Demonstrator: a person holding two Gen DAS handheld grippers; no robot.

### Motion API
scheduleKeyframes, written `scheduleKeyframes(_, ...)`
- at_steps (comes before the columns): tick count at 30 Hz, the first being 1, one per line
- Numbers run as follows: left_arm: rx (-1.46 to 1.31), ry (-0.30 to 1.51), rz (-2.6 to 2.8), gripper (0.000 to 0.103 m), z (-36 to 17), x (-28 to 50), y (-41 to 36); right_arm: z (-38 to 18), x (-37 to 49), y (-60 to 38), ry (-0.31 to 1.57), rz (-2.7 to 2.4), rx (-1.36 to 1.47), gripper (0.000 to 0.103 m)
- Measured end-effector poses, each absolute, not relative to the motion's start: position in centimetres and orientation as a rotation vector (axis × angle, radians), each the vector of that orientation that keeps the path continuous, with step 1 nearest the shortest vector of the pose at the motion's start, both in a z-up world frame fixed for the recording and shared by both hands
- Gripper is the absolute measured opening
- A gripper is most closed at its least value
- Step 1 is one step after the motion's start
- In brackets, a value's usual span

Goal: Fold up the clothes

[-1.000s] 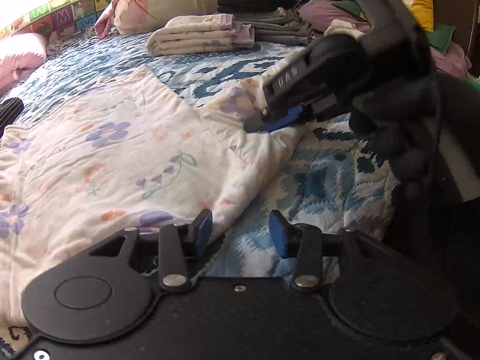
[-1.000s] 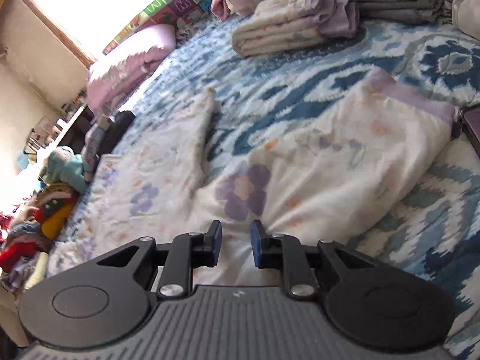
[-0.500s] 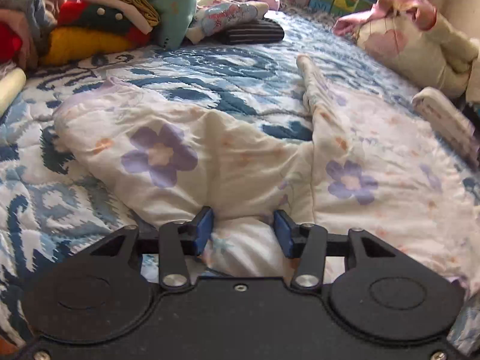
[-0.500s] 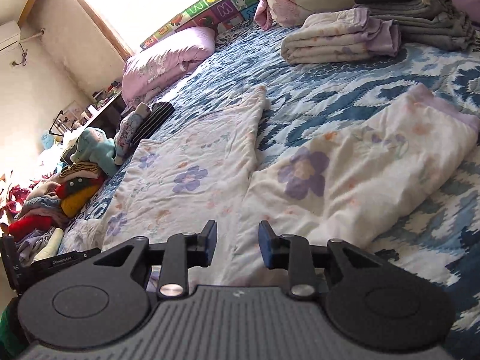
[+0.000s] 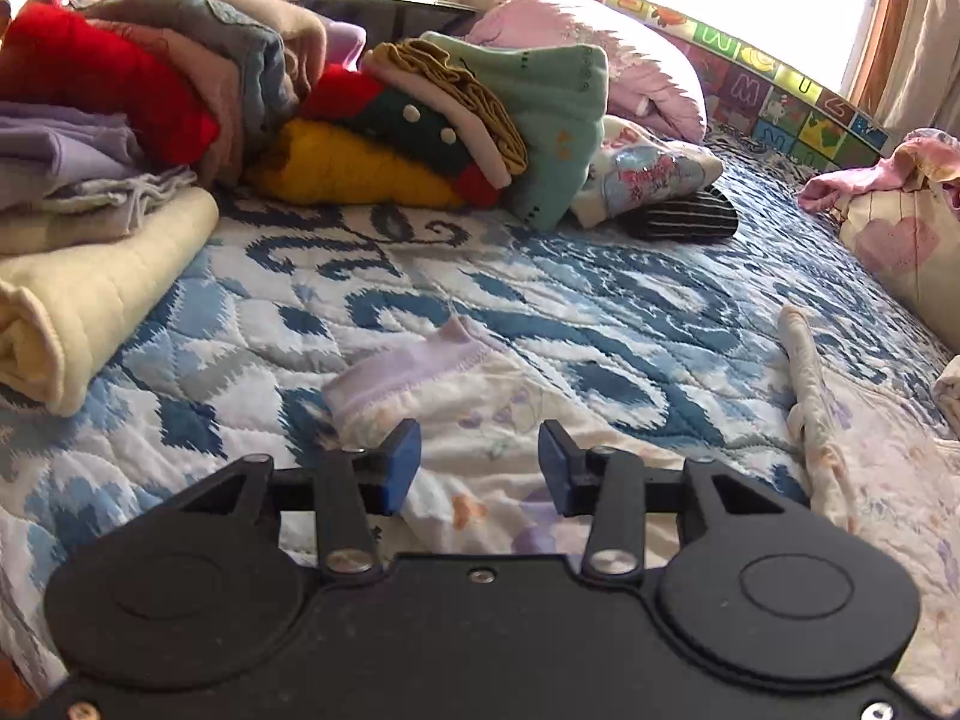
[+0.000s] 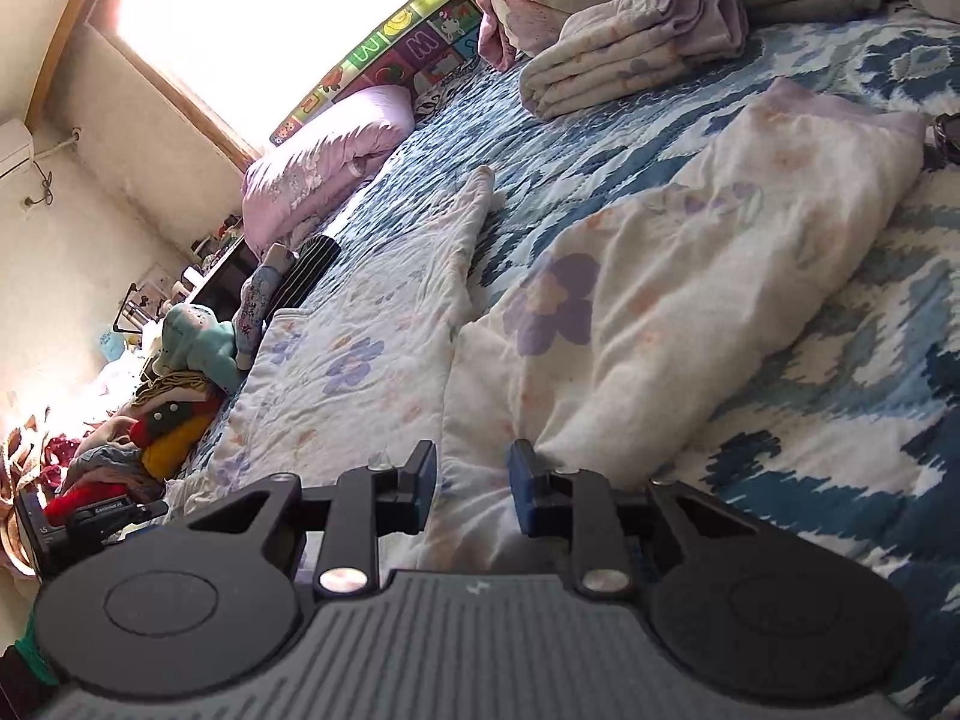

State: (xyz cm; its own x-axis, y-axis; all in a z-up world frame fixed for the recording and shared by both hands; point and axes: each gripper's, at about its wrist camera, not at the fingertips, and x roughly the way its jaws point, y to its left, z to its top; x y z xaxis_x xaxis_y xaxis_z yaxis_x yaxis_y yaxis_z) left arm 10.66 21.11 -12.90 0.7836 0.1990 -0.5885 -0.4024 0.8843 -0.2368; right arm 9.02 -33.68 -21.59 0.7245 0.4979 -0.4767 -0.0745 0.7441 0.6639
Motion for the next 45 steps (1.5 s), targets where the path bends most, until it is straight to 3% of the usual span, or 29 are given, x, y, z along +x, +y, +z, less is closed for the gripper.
scheduleKeyframes(6,-0.171,0.560,-0.085,0.040,-10.7,13.8,11.6,-22.0,9.1,-34.0,0.683,0.348,0.703,0.029)
scheduleKeyframes(10,-0.104,0.648,-0.171,0.031,-14.2,17.6,7.9,-22.1,9.1,-34.0,0.683,0.349,0.718,0.029)
scheduleKeyframes(13,-0.119,0.771,-0.134,0.026,-17.0,19.6,8.6,-22.3,9.2,-34.2,0.685,0.352,0.737,0.029)
scheduleKeyframes(14,-0.118,0.763,-0.119,0.021,-15.9,19.6,8.5,-22.4,9.3,-34.4,0.685,0.354,0.749,0.029)
scheduleKeyframes(20,-0.125,0.606,-0.190,0.021,-11.5,21.9,7.7,-23.1,9.6,-35.1,0.687,0.372,0.818,0.029)
scheduleKeyframes(23,-0.131,0.773,-0.150,0.020,-14.7,26.2,8.0,-23.4,9.7,-35.4,0.688,0.375,0.853,0.029)
scheduleKeyframes(26,-0.214,0.834,-0.119,0.011,-15.9,27.6,9.5,-23.5,9.7,-35.4,0.686,0.376,0.867,0.029)
scheduleKeyframes(31,-0.198,0.683,-0.153,0.011,-11.9,29.0,9.3,-23.9,9.9,-35.6,0.682,0.384,0.891,0.029)
scheduleKeyframes(36,-0.202,0.861,-0.066,0.011,-16.3,34.5,10.7,-24.0,10.0,-35.8,0.679,0.387,0.907,0.029)
scheduleKeyframes(41,-0.299,0.727,-0.075,0.011,-13.3,33.9,11.4,-24.2,10.0,-35.9,0.675,0.390,0.912,0.028)
scheduleKeyframes(45,-0.252,0.853,-0.039,0.012,-16.2,36.5,10.9,-24.2,10.1,-36.0,0.675,0.393,0.910,0.028)
